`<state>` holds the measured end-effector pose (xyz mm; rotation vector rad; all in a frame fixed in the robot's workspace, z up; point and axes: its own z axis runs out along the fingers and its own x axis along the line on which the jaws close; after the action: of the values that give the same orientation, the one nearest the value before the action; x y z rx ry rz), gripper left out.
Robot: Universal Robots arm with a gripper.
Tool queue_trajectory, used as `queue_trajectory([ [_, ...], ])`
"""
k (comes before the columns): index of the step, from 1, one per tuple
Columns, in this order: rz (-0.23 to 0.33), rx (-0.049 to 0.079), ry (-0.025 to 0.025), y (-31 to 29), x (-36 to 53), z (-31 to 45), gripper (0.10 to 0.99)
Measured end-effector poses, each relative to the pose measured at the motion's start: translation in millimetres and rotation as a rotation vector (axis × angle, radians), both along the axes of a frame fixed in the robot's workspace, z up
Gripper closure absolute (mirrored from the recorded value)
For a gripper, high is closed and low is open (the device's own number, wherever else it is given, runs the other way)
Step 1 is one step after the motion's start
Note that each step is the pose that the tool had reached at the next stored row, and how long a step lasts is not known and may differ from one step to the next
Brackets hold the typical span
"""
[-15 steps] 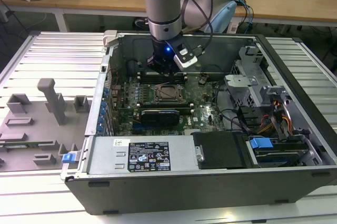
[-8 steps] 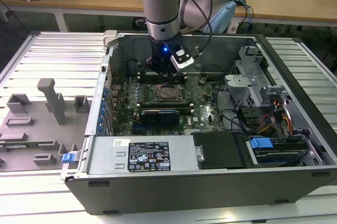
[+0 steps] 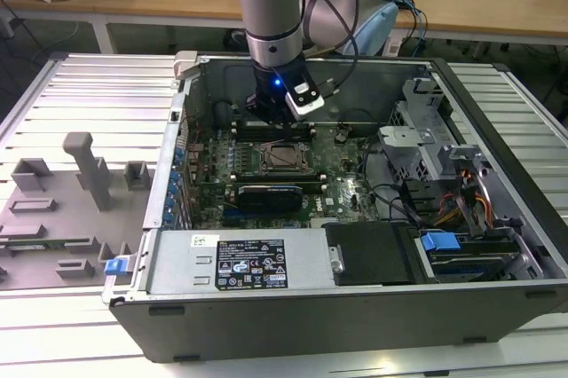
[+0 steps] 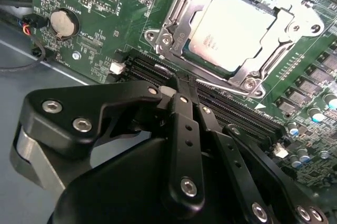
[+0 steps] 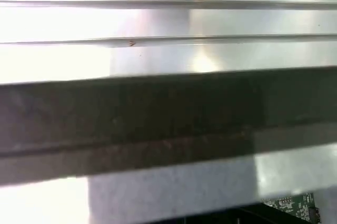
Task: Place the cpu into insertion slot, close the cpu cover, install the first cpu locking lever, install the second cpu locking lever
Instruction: 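Install the first cpu locking lever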
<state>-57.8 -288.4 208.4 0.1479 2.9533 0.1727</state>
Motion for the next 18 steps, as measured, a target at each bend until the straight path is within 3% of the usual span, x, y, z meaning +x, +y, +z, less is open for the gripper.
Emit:
queue_trajectory([
  [6, -0.075, 0.000, 0.0000, 0.5, 0.0, -4.8, 0.980],
  [18, -0.113, 0.000, 0.0001, 0.5, 0.1, -9.7, 0.980],
])
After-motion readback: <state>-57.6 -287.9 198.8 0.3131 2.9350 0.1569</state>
